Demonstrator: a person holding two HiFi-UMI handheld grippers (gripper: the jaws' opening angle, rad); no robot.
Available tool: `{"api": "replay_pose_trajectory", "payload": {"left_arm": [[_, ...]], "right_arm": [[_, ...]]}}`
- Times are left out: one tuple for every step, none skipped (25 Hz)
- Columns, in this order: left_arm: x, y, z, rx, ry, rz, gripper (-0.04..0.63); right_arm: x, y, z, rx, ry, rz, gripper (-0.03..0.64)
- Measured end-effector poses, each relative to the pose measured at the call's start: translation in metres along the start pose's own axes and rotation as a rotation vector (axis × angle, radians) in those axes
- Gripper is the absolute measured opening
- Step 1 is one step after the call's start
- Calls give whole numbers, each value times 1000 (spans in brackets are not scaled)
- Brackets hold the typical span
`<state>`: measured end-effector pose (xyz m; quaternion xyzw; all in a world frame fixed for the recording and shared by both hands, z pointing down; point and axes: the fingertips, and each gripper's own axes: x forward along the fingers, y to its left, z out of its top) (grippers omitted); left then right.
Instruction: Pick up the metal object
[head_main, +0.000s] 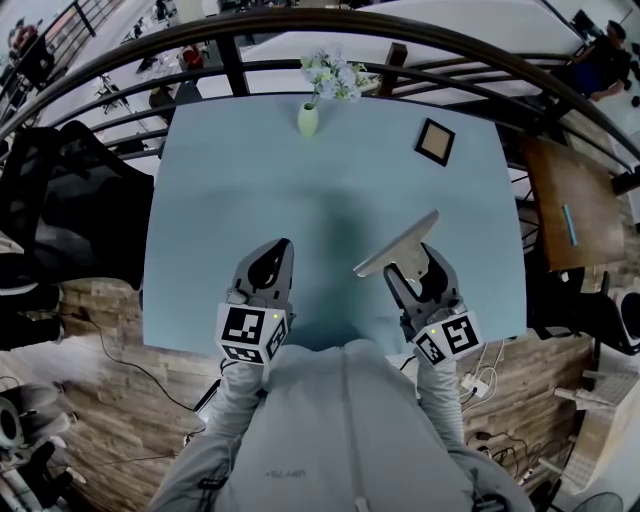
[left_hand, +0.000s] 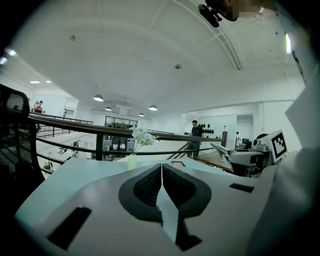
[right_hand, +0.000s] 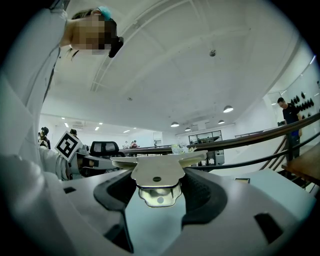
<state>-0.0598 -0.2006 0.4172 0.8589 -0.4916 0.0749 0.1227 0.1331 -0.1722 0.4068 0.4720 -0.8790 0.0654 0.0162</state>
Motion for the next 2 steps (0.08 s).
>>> {"api": "replay_pose_trajectory", "payload": {"left_arm": [[-1,0,0,0,0,1,29],[-1,-1,0,0,1,1,29]], "right_arm": [[-1,1,0,1,1,-1,296],[-2,1,0,1,2,-1,295]]}}
